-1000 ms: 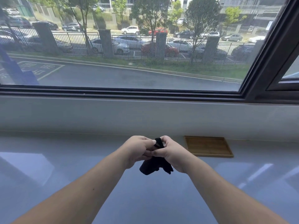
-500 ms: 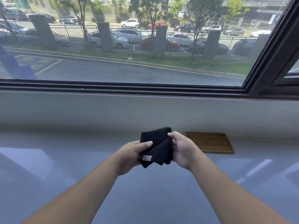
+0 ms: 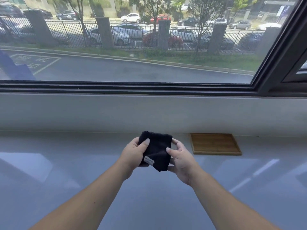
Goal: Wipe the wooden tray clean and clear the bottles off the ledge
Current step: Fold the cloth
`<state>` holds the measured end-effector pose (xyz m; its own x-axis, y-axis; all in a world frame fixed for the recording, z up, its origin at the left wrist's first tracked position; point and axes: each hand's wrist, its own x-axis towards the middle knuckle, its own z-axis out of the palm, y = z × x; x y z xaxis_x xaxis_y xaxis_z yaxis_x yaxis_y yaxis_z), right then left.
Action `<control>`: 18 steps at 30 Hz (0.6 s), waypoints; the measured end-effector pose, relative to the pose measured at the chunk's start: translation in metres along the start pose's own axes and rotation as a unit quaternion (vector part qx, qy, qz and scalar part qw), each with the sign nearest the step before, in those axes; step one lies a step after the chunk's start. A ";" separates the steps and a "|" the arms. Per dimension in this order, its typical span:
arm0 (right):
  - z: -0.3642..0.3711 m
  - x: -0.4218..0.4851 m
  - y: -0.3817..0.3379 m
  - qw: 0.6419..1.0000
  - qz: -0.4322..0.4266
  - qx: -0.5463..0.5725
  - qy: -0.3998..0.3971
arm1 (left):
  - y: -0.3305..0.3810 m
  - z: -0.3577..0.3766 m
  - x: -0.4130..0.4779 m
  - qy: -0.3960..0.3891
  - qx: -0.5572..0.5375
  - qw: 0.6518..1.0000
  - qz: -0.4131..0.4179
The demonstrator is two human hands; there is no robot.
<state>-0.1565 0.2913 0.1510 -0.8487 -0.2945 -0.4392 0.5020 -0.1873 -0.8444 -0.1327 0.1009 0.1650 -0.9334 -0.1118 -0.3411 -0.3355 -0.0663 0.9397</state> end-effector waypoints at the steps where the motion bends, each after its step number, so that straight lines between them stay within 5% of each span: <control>1: 0.000 0.001 0.006 0.999 0.033 0.005 -0.002 | -0.005 0.003 0.003 0.008 0.002 1.000 -0.012; 4: -0.006 0.008 0.022 0.997 0.075 0.032 -0.018 | -0.017 0.007 0.012 0.019 -0.015 0.999 -0.036; 7: -0.020 0.023 0.031 0.997 0.040 0.049 0.050 | -0.032 -0.003 0.021 -0.027 0.032 0.995 -0.089; 14: -0.047 0.044 0.084 0.978 0.064 -0.168 0.102 | -0.108 0.002 0.037 0.033 0.178 0.973 -0.145; 16: -0.054 0.046 0.107 0.908 0.079 -0.398 0.106 | -0.137 0.003 0.037 0.046 0.346 0.929 -0.125; 18: -0.063 0.046 0.137 0.767 0.013 -0.631 0.116 | -0.165 0.004 0.033 0.043 0.504 0.861 -0.055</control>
<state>-0.1372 0.3115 -0.0040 -0.9216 -0.0809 -0.3797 0.0821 0.9153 -0.3943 -0.1082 0.1124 -0.0013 -0.8905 -0.2356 -0.3892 -0.4018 0.8086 0.4299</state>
